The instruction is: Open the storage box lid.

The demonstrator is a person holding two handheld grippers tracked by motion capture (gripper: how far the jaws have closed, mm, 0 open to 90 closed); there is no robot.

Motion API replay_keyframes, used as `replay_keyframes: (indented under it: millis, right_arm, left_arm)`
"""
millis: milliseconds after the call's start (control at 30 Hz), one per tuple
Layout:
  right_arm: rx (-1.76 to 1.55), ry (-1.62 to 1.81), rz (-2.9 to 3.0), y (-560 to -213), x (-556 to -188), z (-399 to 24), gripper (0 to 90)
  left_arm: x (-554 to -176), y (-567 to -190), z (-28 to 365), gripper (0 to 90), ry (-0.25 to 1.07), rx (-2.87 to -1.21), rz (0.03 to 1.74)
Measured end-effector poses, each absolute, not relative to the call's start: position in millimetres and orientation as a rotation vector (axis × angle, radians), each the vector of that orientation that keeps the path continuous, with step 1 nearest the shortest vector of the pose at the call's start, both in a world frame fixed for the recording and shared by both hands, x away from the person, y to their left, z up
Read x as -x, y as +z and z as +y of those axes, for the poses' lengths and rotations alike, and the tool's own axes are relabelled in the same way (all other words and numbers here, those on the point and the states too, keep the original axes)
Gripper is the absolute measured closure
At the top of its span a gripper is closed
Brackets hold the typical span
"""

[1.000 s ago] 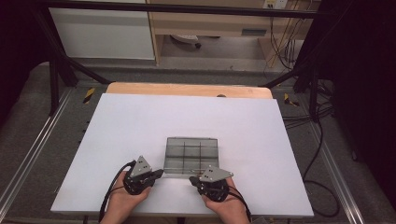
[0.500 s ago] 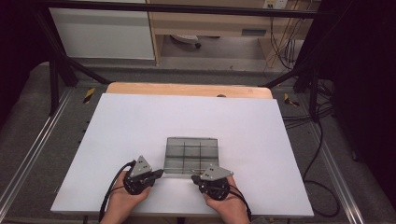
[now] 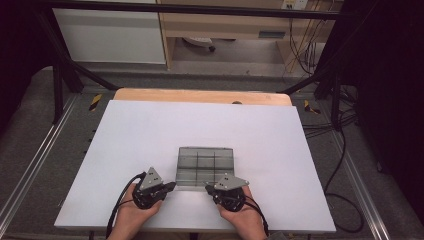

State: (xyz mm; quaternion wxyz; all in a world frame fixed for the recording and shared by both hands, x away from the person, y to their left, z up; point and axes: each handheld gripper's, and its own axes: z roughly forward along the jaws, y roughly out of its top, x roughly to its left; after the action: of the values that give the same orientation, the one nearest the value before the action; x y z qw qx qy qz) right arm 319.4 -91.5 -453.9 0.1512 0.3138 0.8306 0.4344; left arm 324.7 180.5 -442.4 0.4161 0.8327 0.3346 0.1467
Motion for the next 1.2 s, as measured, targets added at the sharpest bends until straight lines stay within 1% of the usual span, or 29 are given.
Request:
replay_keyframes:
  millis: [1200]
  right_arm:
    - [-0.897,1.274,2.375,-455.5,-323.2,-90.0,90.0]
  left_arm:
    - [-325.2,-437.6,183.2,90.0,0.358,-2.059,0.834]
